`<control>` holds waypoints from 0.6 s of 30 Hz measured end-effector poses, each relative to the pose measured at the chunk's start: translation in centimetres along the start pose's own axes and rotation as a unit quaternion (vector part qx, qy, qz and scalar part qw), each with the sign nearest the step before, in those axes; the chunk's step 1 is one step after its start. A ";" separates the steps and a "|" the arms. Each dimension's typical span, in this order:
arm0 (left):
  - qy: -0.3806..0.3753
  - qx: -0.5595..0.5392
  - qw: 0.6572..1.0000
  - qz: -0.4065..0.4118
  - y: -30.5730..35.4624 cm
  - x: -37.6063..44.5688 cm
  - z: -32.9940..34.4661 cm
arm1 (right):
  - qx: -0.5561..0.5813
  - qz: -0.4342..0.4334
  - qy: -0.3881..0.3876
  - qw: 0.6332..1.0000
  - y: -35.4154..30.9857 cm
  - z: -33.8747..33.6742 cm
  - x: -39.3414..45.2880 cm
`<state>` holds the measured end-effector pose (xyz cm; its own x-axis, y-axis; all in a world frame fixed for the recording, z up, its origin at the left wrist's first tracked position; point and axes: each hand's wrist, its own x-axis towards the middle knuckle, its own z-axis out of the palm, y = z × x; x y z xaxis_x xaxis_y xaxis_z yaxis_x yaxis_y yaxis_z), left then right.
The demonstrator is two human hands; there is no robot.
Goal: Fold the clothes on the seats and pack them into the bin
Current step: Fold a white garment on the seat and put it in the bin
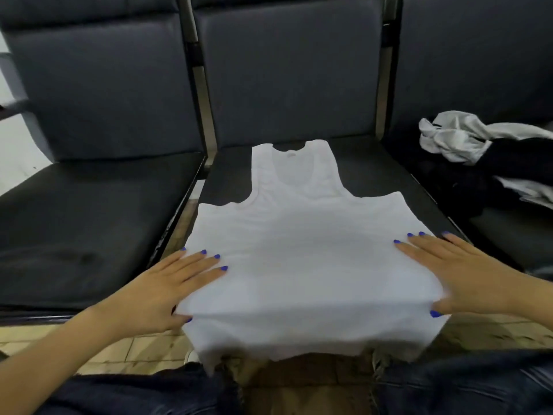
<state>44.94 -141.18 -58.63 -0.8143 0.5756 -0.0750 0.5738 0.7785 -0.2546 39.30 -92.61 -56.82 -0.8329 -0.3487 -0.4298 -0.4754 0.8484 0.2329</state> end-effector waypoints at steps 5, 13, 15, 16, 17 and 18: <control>-0.057 -0.065 0.993 -0.082 -1.7 -1.3 -0.2 | 0.015 0.066 -0.065 0.996 0.9 -1.8 -1.5; -0.069 -0.323 0.925 -0.186 -1.4 -0.9 -0.6 | 0.126 0.048 -0.136 0.981 -0.7 -4.1 -2.2; -0.034 -0.344 0.917 -0.199 -1.0 -0.8 -0.8 | 0.125 0.041 -0.127 0.983 -0.8 -4.2 -1.8; -0.029 -0.357 0.910 -0.207 -0.8 -0.8 -0.9 | 0.123 0.040 -0.122 0.984 -0.9 -4.2 -1.6; -0.023 -0.363 0.907 -0.212 -0.7 -0.9 -1.0 | 0.122 0.042 -0.118 0.985 -1.0 -4.2 -1.4; -0.015 -0.359 0.909 -0.210 -0.7 -1.0 -1.1 | 0.124 0.044 -0.119 0.984 -1.2 -4.3 -1.2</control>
<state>45.48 -142.05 -57.30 -0.9709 0.1909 -0.1448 0.1127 0.8971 0.4272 39.66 -94.89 -52.86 -0.7639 -0.1924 -0.6160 -0.2968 0.9523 0.0705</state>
